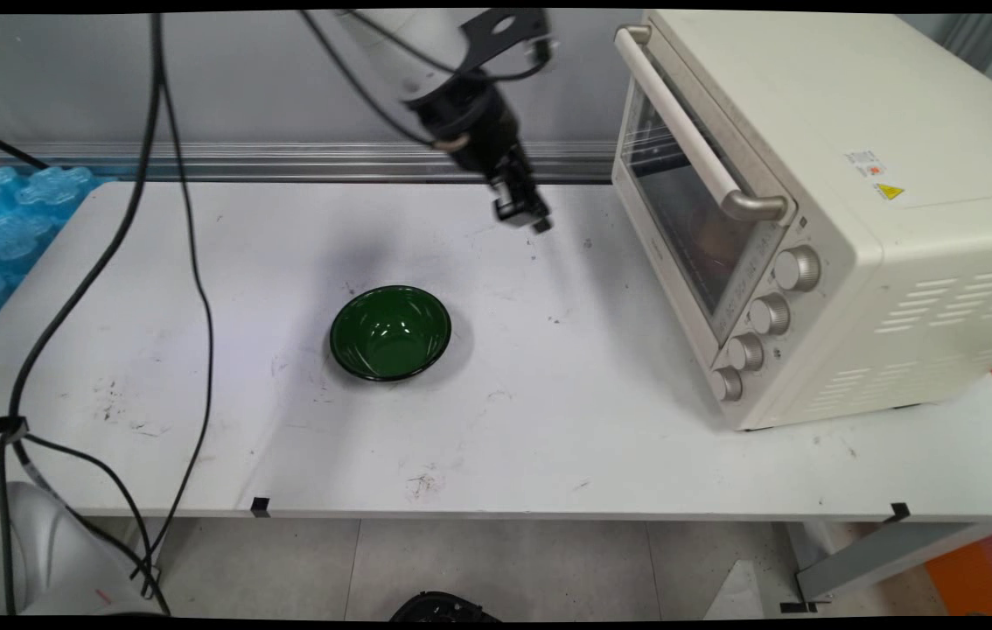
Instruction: Open the oven
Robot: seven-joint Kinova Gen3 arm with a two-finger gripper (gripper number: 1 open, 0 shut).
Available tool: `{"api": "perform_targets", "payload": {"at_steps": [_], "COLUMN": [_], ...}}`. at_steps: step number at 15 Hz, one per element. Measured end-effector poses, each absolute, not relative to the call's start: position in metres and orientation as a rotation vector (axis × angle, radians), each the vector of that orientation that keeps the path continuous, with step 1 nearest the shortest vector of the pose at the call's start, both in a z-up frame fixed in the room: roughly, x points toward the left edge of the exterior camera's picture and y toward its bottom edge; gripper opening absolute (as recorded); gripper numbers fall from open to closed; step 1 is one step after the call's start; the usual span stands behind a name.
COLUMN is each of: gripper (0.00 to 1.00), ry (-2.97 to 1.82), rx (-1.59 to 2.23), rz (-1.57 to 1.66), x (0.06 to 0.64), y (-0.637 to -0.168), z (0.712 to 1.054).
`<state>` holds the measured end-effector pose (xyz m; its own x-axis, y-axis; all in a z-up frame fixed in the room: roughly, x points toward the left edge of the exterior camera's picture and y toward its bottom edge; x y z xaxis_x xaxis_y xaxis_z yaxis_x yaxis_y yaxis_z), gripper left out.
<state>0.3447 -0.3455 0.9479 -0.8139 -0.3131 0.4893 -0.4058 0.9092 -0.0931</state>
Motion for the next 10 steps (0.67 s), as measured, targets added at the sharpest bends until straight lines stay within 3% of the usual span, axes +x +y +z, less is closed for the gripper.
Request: {"api": "perform_targets", "payload": {"at_steps": [10], "gripper": [0.0], "ry": [-2.521], "rx": [0.435], "rz": [0.358], "x": [0.285], "y": [-0.378], "z": [0.975]}}
